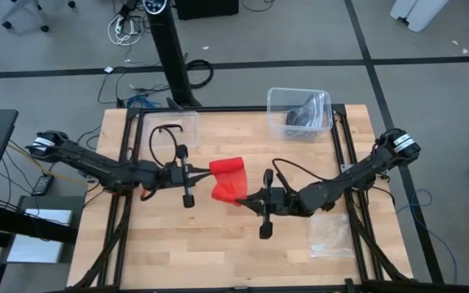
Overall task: Roll bandage
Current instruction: Roll the red bandage
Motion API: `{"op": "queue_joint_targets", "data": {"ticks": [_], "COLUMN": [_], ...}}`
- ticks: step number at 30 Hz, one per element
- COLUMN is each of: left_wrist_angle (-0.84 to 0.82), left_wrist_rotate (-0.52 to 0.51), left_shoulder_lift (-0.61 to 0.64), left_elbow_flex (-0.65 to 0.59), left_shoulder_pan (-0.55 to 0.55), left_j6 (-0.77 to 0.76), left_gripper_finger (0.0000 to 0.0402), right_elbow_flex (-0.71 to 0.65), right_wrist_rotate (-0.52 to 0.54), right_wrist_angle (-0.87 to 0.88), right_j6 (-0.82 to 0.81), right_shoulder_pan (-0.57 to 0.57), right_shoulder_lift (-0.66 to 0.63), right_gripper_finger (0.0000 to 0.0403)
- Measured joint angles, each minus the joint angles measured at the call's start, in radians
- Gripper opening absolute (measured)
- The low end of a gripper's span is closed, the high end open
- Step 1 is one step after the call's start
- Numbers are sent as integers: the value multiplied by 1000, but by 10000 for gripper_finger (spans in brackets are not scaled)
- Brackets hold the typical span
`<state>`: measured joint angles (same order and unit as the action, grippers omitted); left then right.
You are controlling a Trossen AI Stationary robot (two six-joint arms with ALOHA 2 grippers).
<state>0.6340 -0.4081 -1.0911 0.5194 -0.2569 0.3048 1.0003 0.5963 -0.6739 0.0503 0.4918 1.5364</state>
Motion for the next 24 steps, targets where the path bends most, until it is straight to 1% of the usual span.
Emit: {"op": "queue_joint_targets", "data": {"ticks": [5, 12, 17, 20, 24], "left_wrist_angle": [2, 58, 82, 87, 92], "left_wrist_rotate": [40, 62, 96, 129, 173], "left_shoulder_lift": [-53, -81, -81, -81, -89], "left_elbow_flex": [0, 0, 0, 0, 0], "left_shoulder_pan": [-4, -63, -87, -91, -91], "left_j6": [-54, -64, -100, -129, -170], "left_gripper_finger": [0, 0, 0, 0, 0], "right_elbow_flex": [49, 67, 67, 67, 67], "right_wrist_rotate": [74, 224, 322, 314, 251], "right_wrist_angle": [49, 75, 87, 87, 87], "right_j6": [73, 182, 191, 184, 138], "right_shoulder_pan": [-19, -30, -49, -67, -93], "right_shoulder_lift": [0, -25, -34, -34, -34], "right_gripper_finger": [0, 0, 15, 36, 73]}}
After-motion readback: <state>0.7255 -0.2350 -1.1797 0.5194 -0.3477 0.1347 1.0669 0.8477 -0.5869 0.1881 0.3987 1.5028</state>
